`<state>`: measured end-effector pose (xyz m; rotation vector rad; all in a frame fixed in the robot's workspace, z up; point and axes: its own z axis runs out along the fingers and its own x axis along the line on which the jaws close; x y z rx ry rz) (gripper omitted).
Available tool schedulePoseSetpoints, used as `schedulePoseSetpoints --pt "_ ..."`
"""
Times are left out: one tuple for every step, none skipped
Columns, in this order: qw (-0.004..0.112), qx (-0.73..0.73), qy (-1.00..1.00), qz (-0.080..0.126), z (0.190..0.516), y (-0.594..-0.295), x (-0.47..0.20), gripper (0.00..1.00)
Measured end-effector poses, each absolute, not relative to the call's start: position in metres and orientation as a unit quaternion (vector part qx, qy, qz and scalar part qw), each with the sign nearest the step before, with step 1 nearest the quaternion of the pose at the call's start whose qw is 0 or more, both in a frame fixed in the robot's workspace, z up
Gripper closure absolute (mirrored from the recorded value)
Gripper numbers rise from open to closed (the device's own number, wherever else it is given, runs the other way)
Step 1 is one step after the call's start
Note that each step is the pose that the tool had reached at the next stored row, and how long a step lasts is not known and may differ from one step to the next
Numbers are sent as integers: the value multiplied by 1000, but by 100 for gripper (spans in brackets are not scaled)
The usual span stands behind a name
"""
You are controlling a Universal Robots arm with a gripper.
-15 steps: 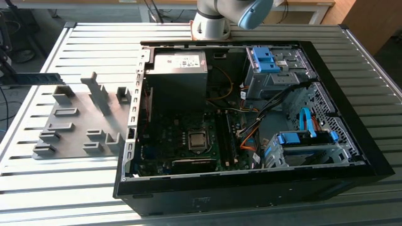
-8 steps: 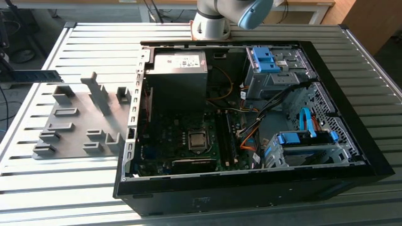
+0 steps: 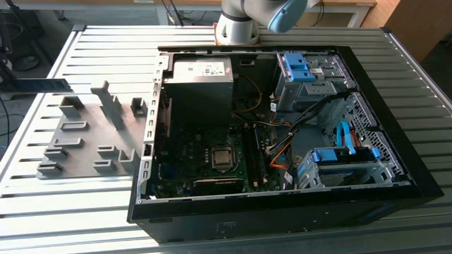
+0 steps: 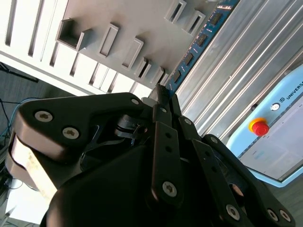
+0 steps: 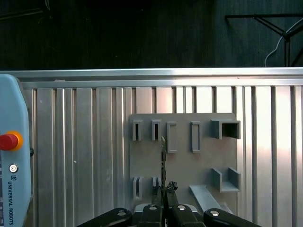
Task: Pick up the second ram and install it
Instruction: 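Pick up the second ram and move it above second insertion slot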
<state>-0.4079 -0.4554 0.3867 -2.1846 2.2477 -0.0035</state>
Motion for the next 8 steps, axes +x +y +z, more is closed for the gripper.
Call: schedulePoseSetpoints --pt "4 -697 717 -1 387 -455 -407 86" --pt "4 -697 717 -1 387 -455 -406 86" --pt "4 -697 717 -1 387 -455 -405 86" --pt "4 -697 717 -1 387 -455 -404 86" --pt "4 -697 717 -1 387 -455 -403 86" --pt "4 -697 717 -1 387 -455 -401 86" --pt "4 -697 717 -1 387 -455 -400 86" --pt "4 -697 717 -1 387 -455 -399 86"
